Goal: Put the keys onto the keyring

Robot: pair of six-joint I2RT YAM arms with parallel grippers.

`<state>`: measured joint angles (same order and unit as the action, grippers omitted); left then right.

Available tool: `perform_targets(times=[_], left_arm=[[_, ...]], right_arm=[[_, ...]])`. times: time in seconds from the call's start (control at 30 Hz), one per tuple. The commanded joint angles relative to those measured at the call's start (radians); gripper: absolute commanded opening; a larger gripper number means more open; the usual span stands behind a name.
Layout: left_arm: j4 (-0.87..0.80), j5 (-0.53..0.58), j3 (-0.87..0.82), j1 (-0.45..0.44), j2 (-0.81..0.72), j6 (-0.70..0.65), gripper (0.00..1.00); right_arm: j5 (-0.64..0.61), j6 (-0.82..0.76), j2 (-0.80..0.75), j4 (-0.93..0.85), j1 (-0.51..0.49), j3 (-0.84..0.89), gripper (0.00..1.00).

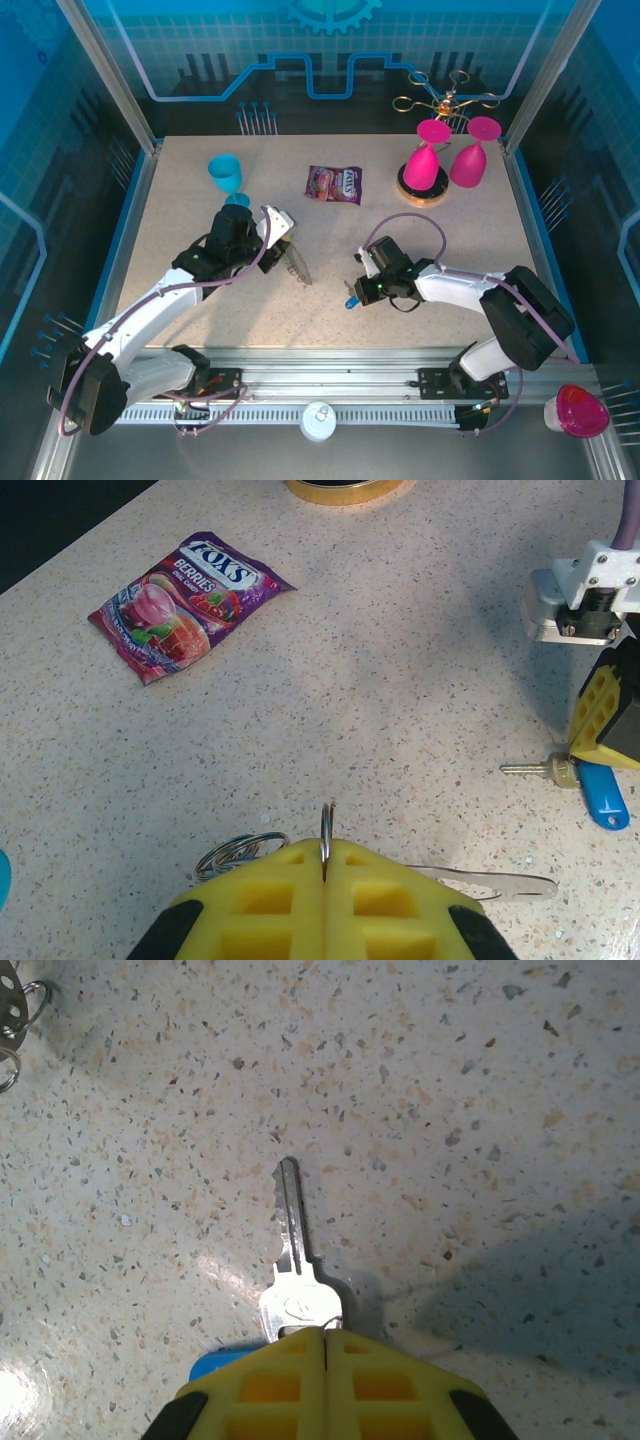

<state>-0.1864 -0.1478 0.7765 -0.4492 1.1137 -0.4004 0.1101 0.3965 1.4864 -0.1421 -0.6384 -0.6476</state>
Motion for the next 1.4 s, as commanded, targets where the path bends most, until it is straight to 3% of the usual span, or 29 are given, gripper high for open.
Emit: perform_targets(times=[0.0, 0.3, 0.57, 0.7, 1.07, 1.23, 1.37], left_arm=[[0.04, -0.025, 0.01, -0.005, -0.006, -0.023, 0.0], [0.037, -0.026, 0.01, -0.006, -0.008, -0.023, 0.0], [0.034, -0.024, 0.006, -0.005, -0.012, -0.028, 0.0], [0.036, -0.038, 0.006, -0.006, -0.018, -0.039, 0.0], [0.141, -0.207, -0.025, -0.024, -0.04, -0.075, 0.0], [0.171, -0.355, -0.045, -0.049, -0.045, -0.161, 0.0], [0.173, -0.417, -0.056, -0.07, -0.037, -0.214, 0.0]], right_arm=[[0.014, 0.006, 0.017, -0.041, 0.013, -0.025, 0.08], [0.021, 0.004, 0.029, -0.045, 0.013, -0.03, 0.13], [0.037, 0.0, 0.003, -0.045, 0.013, -0.029, 0.0], [0.057, -0.044, -0.073, -0.044, 0.013, -0.018, 0.0], [0.169, -0.248, -0.431, 0.179, 0.005, 0.138, 0.0], [0.25, -0.296, -0.528, 0.355, 0.002, 0.207, 0.0], [0.288, -0.382, -0.558, 0.333, -0.007, 0.175, 0.0]])
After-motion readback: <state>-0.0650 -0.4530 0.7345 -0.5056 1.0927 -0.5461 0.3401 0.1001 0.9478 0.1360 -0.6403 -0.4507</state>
